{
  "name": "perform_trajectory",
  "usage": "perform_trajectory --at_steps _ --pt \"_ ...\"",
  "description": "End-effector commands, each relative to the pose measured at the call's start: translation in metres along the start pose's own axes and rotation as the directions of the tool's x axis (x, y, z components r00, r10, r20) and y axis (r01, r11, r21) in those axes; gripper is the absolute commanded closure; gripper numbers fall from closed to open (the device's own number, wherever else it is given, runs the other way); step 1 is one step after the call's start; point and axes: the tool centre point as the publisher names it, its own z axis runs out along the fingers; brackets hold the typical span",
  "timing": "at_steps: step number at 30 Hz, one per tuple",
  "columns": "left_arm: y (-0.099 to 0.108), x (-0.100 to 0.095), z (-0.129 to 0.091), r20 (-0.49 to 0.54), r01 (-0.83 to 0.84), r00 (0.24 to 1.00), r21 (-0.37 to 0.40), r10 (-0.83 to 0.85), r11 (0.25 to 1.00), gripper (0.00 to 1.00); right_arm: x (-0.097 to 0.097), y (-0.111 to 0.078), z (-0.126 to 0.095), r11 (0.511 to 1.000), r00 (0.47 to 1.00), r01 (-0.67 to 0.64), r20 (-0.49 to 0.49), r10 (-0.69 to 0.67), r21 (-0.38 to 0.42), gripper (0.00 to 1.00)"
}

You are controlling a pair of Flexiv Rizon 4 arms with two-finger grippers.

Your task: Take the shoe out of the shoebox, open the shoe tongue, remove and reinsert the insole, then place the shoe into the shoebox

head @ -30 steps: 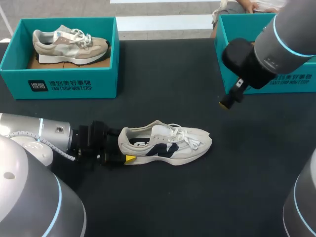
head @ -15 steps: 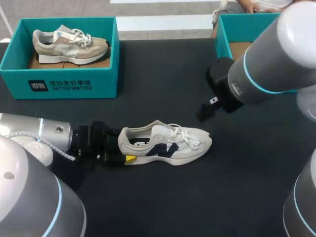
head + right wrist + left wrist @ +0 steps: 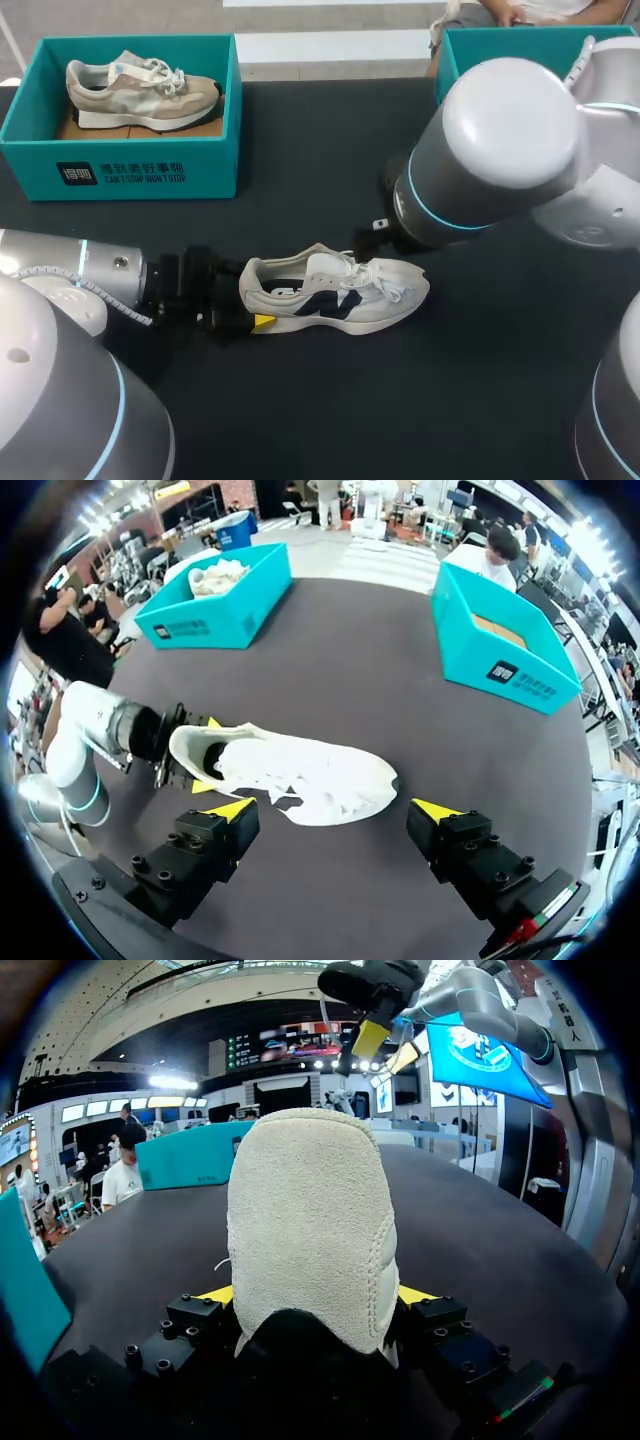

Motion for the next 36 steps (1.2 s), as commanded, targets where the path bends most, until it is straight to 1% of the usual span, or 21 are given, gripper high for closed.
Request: perform_trajectory --at_steps 1,2,3,5,8,10,11,12,14,17,18,21,23,27,32,33,34,36 --pt "0.000 0.000 0.002 -0.001 0.000 1.000 -0.004 0.000 1.000 1.00 0.011 0.003 0.006 1.000 0.999 0.000 0.038 0.000 0.006 0.00" --pt "0.000 0.000 0.002 -0.001 0.000 1.000 -0.004 0.000 1.000 1.00 0.011 0.003 0.006 1.000 0.999 0.000 0.038 0.000 0.006 0.00" --pt "0.000 0.000 0.002 -0.001 0.000 1.000 -0.004 0.000 1.000 1.00 0.016 0.007 0.010 0.997 0.997 -0.073 0.040 0.073 0.000 0.00" --pt "0.000 0.000 0.002 -0.001 0.000 1.000 -0.004 0.000 1.000 1.00 0.027 0.015 0.016 0.995 0.990 -0.100 0.106 0.096 0.029 0.00" --pt "0.000 0.000 0.002 -0.001 0.000 1.000 -0.004 0.000 1.000 1.00 0.042 0.024 0.024 0.983 0.971 -0.177 0.172 0.166 0.052 0.00" --pt "0.000 0.000 0.002 -0.001 0.000 1.000 -0.004 0.000 1.000 1.00 0.053 0.028 0.030 0.980 0.967 -0.196 0.171 0.187 0.037 0.00" --pt "0.000 0.000 0.002 -0.001 0.000 1.000 -0.004 0.000 1.000 1.00 0.058 0.029 0.033 0.970 0.956 -0.241 0.179 0.232 0.029 0.00" --pt "0.000 0.000 0.002 -0.001 0.000 1.000 -0.004 0.000 1.000 1.00 0.061 0.029 0.036 0.966 0.950 -0.256 0.191 0.246 0.031 0.00" --pt "0.000 0.000 0.002 -0.001 0.000 1.000 -0.004 0.000 1.000 1.00 0.075 0.027 0.048 0.957 0.941 -0.287 0.201 0.274 0.041 0.00" --pt "0.000 0.000 0.002 -0.001 0.000 1.000 -0.004 0.000 1.000 1.00 0.090 0.023 0.057 0.959 0.941 -0.279 0.210 0.264 0.045 0.00" --pt "0.000 0.000 0.002 -0.001 0.000 1.000 -0.004 0.000 1.000 1.00 0.094 0.021 0.060 0.964 0.946 -0.259 0.214 0.242 0.055 0.00" --pt "0.000 0.000 0.002 -0.001 0.000 1.000 -0.004 0.000 1.000 1.00 0.099 0.015 0.064 0.962 0.941 -0.263 0.241 0.238 0.076 0.00" --pt "0.000 0.000 0.002 -0.001 0.000 1.000 -0.004 0.000 1.000 1.00 0.104 0.013 0.063 0.961 0.928 -0.267 0.287 0.236 0.075 0.00" --pt "0.000 0.000 0.002 -0.001 0.000 1.000 -0.004 0.000 1.000 1.00 0.110 0.007 0.069 0.958 0.919 -0.276 0.312 0.240 0.078 0.00" --pt "0.000 0.000 0.002 -0.001 0.000 1.000 -0.004 0.000 1.000 1.00 0.113 0.003 0.074 0.942 0.884 -0.332 0.367 0.290 0.056 0.00" --pt "0.000 0.000 0.002 -0.001 0.000 1.000 -0.004 0.000 1.000 1.00 0.115 0.003 0.076 0.941 0.882 -0.335 0.370 0.292 0.055 0.00" --pt "0.000 0.000 0.002 -0.001 0.000 1.000 -0.004 0.000 1.000 1.00 0.116 0.004 0.076 0.936 0.876 -0.352 0.362 0.318 0.029 0.00" --pt "0.000 0.000 0.002 -0.001 0.000 1.000 -0.004 0.000 1.000 1.00 0.116 0.004 0.076 0.936 0.876 -0.352 0.362 0.318 0.029 0.00"
